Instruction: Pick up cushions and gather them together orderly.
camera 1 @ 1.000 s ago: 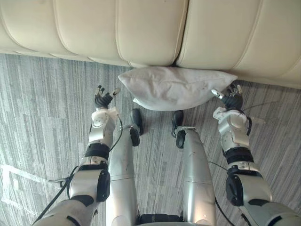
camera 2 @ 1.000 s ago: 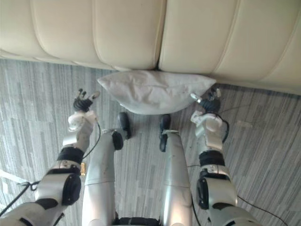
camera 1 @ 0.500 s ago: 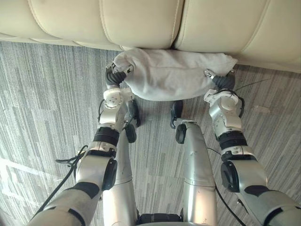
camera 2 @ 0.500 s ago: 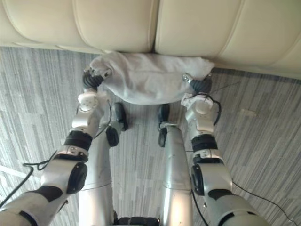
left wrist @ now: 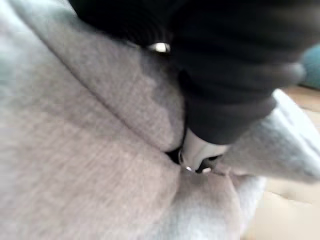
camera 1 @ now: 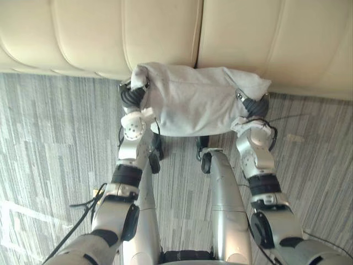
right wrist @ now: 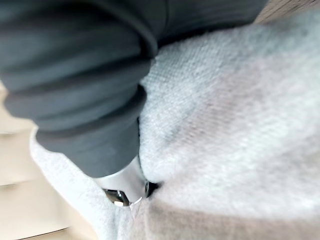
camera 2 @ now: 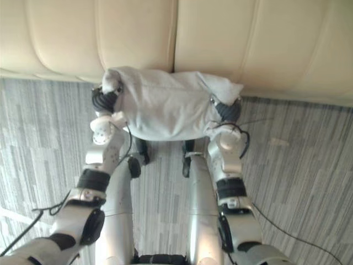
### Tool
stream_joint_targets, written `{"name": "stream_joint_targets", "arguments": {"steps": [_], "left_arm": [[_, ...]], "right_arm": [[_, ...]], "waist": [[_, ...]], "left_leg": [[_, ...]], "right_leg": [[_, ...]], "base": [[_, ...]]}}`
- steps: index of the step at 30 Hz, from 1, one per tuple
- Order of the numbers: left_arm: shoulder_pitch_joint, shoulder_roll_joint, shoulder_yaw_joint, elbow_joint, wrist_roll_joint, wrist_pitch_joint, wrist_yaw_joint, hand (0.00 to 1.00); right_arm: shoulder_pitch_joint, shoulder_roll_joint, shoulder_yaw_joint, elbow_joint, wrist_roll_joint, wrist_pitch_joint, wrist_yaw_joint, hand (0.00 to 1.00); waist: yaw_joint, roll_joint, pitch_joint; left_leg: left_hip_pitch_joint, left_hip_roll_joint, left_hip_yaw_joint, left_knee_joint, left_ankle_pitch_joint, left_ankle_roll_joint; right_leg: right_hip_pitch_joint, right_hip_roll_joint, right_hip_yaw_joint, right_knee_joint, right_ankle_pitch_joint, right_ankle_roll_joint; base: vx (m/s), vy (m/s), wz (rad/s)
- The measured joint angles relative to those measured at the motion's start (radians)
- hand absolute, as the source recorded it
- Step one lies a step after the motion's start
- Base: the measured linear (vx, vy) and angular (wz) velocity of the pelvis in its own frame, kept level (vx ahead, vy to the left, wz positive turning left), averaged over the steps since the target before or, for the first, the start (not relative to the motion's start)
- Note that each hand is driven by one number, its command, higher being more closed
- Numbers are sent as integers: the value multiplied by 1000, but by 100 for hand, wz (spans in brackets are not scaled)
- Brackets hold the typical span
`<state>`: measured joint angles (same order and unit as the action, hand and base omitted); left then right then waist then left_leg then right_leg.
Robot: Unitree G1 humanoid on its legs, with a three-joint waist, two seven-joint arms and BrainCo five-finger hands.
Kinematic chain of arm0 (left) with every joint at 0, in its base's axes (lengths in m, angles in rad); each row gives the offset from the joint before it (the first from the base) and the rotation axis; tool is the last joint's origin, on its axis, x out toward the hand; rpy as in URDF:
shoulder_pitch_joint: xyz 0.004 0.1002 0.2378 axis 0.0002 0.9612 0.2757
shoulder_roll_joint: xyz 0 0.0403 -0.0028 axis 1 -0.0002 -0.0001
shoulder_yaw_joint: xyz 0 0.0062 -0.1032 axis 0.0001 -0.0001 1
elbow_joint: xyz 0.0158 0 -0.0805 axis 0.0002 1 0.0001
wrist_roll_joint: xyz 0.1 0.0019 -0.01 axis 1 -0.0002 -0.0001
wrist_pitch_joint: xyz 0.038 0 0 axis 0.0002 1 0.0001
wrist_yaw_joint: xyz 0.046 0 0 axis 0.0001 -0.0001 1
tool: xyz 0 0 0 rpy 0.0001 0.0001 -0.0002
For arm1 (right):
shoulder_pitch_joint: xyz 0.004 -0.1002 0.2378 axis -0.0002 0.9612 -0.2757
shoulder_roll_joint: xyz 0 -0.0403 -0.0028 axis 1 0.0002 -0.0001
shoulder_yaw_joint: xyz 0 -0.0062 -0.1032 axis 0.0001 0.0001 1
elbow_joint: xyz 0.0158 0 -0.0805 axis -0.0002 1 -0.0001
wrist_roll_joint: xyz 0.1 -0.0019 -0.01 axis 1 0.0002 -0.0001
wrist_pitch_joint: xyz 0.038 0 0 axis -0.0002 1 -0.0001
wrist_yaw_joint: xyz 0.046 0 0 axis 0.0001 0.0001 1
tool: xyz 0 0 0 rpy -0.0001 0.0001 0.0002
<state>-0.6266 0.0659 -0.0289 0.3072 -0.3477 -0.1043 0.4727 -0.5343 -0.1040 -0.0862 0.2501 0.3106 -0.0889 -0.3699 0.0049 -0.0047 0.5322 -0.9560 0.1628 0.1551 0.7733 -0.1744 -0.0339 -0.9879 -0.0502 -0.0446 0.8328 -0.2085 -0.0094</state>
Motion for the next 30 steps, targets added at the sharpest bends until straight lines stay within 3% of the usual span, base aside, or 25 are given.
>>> {"name": "stream_joint_targets", "arguments": {"steps": [3,6,7,11,19,21,23,24,27,28,29,30], "left_arm": [[150,-31,-43,-83,1,-13,-9,100],[272,-57,-80,-148,3,-19,-41,100],[350,-65,-103,-173,16,-18,-54,100],[548,-73,-134,-262,51,-18,-92,100],[682,-70,-160,-338,76,-15,-128,100],[687,-69,-160,-338,81,-13,-130,100],[702,-69,-161,-342,81,-13,-134,100],[717,-69,-167,-357,81,-11,-143,100],[727,-68,-167,-367,81,-9,-153,100],[728,-69,-168,-368,81,-7,-153,100],[732,-72,-169,-368,82,0,-155,100],[740,-73,-170,-368,82,4,-156,100]], "right_arm": [[152,33,12,-84,-28,-11,1,100],[274,47,15,-160,-36,-15,10,100],[357,54,24,-196,-37,-20,17,100],[564,62,68,-299,-58,-35,58,100],[770,62,102,-395,-116,-38,100,100],[783,62,102,-396,-116,-38,107,100],[802,61,105,-407,-115,-38,115,100],[825,55,105,-433,-115,-38,116,100],[850,58,107,-473,-115,-37,116,100],[849,56,108,-477,-114,-38,115,100],[847,54,107,-477,-114,-38,113,100],[844,54,108,-476,-114,-38,113,100]], "waist": [[2,-2,-69],[3,-3,-91],[3,-3,-159],[5,-18,-236],[8,-15,-326],[8,-15,-326],[13,-11,-330],[23,5,-345],[38,7,-368],[39,9,-371],[43,11,-381],[45,12,-392]], "left_leg": [[133,-11,8,-95,10,-10],[286,-16,28,-169,14,-16],[326,-18,37,-206,15,-18],[526,-18,74,-321,17,-23],[712,-23,113,-413,18,-25],[724,-19,108,-370,18,-25],[675,5,73,-176,21,-27],[630,23,44,-53,28,-28],[556,41,26,92,130,-23],[530,36,25,115,118,-31],[524,25,21,76,63,-34],[537,-1,13,-31,19,-49]], "right_leg": [[123,0,-2,-83,2,3],[267,0,1,-149,2,4],[303,3,2,-188,4,5],[487,15,16,-293,9,0],[651,19,36,-372,-8,16],[687,19,37,-378,-27,11],[727,22,37,-362,-67,-5],[737,35,39,-343,-91,-22],[763,33,58,-339,-108,-43],[781,33,63,-359,-104,-52],[800,33,68,-383,-102,-54],[820,32,81,-406,-102,-55]], "base": [[80,-36,-6],[158,1,-11],[234,21,-13],[237,17,-17],[161,21,-13],[49,-1,-3],[-1,-25,-8],[38,-2,-16],[130,19,-8],[152,20,2],[234,70,-1],[199,88,-11]]}}
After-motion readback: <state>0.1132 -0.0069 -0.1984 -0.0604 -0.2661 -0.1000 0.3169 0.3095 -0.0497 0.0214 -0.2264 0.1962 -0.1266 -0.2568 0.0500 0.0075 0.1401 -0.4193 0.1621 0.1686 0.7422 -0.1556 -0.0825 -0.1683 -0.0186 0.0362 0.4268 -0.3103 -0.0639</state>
